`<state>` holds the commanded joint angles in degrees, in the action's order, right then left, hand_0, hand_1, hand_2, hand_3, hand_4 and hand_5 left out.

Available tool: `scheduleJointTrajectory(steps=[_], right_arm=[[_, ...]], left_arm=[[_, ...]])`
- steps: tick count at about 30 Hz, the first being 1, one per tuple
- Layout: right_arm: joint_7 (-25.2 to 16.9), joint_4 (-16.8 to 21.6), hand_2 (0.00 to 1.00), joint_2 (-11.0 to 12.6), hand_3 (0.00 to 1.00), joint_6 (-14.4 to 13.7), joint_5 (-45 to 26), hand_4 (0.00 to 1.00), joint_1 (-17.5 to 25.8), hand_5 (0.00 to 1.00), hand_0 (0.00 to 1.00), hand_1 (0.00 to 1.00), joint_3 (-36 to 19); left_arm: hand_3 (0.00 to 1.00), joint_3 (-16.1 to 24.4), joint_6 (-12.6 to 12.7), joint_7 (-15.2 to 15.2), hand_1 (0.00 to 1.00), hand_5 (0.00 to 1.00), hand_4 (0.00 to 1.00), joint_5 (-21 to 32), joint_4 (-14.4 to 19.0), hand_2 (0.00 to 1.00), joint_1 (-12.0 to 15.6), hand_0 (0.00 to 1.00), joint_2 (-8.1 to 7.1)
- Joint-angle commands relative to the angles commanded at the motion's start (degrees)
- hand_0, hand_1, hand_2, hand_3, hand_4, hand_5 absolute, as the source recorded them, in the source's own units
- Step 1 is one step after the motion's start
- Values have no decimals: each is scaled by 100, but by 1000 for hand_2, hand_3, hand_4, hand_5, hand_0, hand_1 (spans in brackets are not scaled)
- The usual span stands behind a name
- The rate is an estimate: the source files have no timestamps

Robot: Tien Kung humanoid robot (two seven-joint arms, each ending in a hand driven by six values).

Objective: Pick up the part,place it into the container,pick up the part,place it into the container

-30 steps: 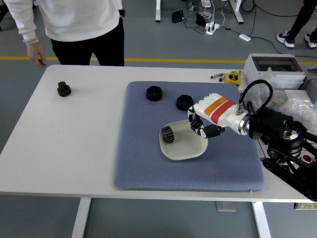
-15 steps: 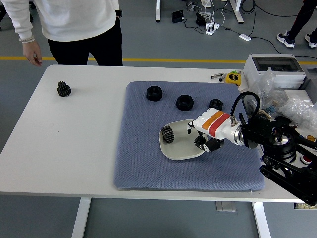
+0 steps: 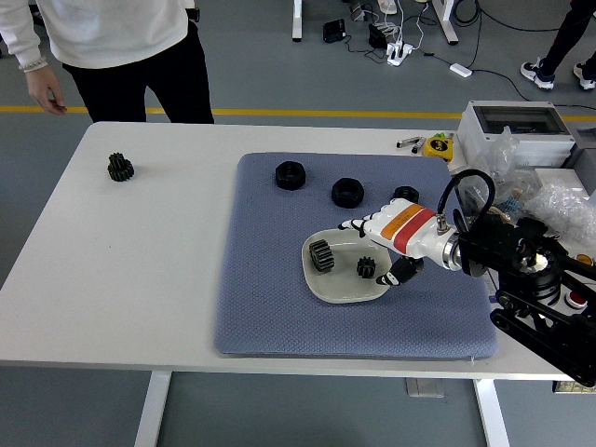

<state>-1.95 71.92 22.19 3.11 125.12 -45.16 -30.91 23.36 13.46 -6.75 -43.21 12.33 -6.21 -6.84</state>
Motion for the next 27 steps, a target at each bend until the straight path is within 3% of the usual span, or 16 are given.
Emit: scheduleJointTrajectory(steps=[6, 7, 11, 12, 13, 17, 18, 19, 21, 24, 25, 27], right_arm=[[86, 64, 686, 71, 948, -245, -293, 947, 100, 209, 214, 414, -427], [96, 63, 673, 77, 913, -274, -325, 906, 109, 222, 226, 412, -465], [292, -60, 673, 141, 913, -671, -701, 906, 219, 222, 226, 412, -874], [354, -173, 673, 160, 913, -867, -885, 906, 266, 222, 226, 412, -971], [382, -240, 685, 170, 854, -1017, -1027, 888, 291, 237, 296, 441, -1002], [488, -523, 685, 232, 854, -1830, -1903, 888, 521, 237, 296, 441, -973], [459, -547, 685, 243, 854, -2078, -2163, 888, 583, 237, 296, 441, -962], [353, -554, 763, 253, 855, -2291, -2387, 955, 677, 343, 395, 560, -966], [33, -551, 763, 270, 855, -2608, -2871, 955, 846, 343, 395, 560, -1001], [-604, -506, 763, 302, 855, -2430, -3616, 955, 1134, 343, 395, 560, -1130], [-743, -485, 801, 311, 867, -2347, -3839, 998, 1211, 598, 545, 650, -1185], [-999, -415, 801, 333, 867, -2158, -4324, 998, 1417, 598, 545, 650, -1370]], left_arm=[[555, 5, -4, -1, 650, 501, 594, -13, 1, 622, 10, 652, 4], [555, 5, -5, -1, 649, 500, 593, -14, 1, 622, 10, 652, 4], [555, -4, -6, 4, 649, 500, 593, -1, 2, 622, 2, 652, 4], [555, -12, -8, 7, 649, 500, 593, 10, 2, 622, -1, 652, 2], [555, -16, -8, 9, 649, 499, 593, 16, 2, 621, -3, 653, 1], [555, -42, 0, 20, 649, 499, 593, 59, 2, 621, -11, 653, 1], [555, -44, 1, 22, 649, 499, 593, 67, 1, 621, -11, 653, 1], [554, -43, 2, 22, 649, 499, 593, 67, 1, 620, -11, 652, 3], [554, -46, 1, 21, 649, 499, 593, 61, 0, 620, -14, 652, 7], [554, -54, 4, 27, 649, 499, 593, 80, -1, 620, -8, 652, 14], [554, -57, 4, 28, 649, 499, 592, 83, 0, 622, -7, 653, 16], [554, -63, 3, 32, 649, 499, 592, 82, 0, 622, -6, 653, 21]])
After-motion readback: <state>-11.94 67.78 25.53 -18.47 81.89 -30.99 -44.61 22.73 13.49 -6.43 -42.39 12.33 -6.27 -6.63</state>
